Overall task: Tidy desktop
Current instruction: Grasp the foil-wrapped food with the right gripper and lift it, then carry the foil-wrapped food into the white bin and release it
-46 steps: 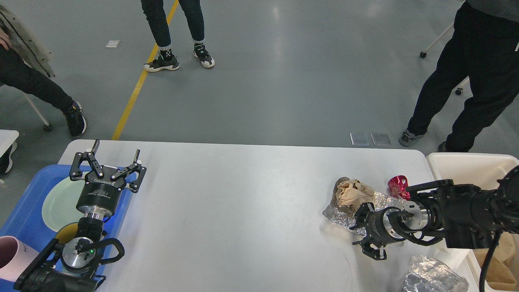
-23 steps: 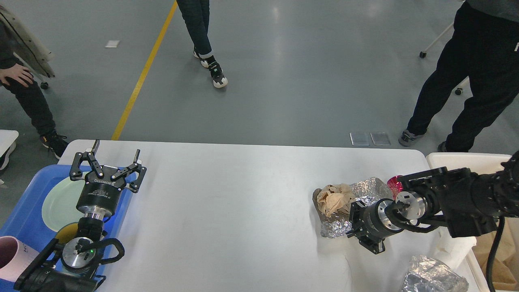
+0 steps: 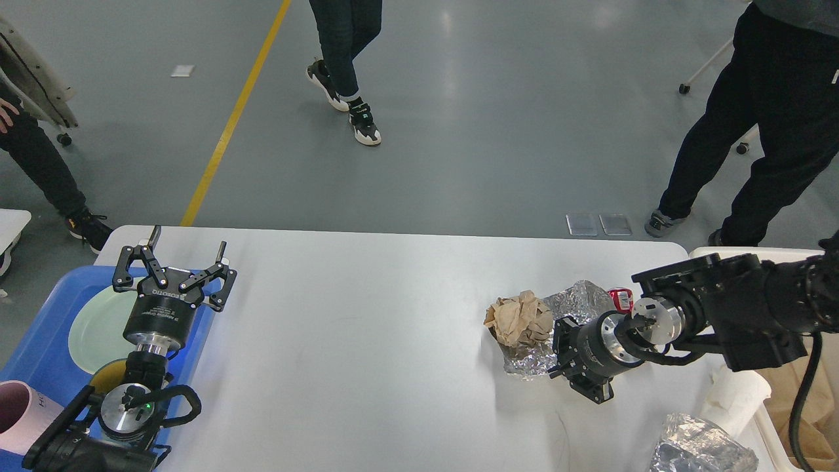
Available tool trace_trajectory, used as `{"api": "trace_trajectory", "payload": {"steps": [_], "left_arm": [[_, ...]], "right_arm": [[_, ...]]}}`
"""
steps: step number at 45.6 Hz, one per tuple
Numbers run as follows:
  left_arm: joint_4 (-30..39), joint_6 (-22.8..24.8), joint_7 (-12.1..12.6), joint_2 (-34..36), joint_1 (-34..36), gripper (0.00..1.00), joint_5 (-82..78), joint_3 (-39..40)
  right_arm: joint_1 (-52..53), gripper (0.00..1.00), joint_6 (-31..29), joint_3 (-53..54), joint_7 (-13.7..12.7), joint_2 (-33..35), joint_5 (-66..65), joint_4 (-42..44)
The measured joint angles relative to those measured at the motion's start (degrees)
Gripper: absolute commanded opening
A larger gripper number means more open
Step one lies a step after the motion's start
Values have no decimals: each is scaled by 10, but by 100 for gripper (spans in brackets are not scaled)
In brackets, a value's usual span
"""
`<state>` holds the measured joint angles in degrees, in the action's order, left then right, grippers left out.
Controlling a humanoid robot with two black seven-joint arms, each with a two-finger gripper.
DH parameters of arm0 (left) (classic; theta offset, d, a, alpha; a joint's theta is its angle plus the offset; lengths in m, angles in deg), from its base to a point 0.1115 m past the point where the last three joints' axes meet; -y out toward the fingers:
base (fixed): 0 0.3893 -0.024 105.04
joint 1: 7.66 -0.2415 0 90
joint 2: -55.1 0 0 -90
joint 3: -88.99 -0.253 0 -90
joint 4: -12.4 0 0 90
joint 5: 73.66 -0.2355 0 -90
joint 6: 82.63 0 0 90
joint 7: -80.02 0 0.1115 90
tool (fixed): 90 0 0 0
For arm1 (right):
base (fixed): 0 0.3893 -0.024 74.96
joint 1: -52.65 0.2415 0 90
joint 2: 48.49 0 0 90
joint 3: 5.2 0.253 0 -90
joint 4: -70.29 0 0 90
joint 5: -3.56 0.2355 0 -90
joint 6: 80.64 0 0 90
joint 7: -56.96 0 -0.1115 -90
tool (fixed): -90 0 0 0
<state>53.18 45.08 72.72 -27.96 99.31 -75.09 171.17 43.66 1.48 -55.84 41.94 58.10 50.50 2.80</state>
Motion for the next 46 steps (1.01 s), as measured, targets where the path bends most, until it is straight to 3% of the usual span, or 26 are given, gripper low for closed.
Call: {"api": "trace_trajectory", "payload": {"steps": [7,12,22,29,39,46], "left_arm": [[0,0,0,0,0,97,0,0],[0,0,0,0,0,97,0,0],[0,0,0,0,0,97,0,0],[0,0,0,0,0,97,0,0],[0,0,0,0,0,97,0,0],[0,0,0,1,0,97,0,0]], "right_arm": [[85,0,-5,-48,3,11,0,-84],[176,0,-20,-103,20,12,-2,-157],[334,0,-159,-213,66,19,-20,-233],[449,0,-197,-306,103,22,-146,-282],[558,0,-228,-345,105,66,-345,-323],[572,0,-242,-349,105,83,-376,-323]]}}
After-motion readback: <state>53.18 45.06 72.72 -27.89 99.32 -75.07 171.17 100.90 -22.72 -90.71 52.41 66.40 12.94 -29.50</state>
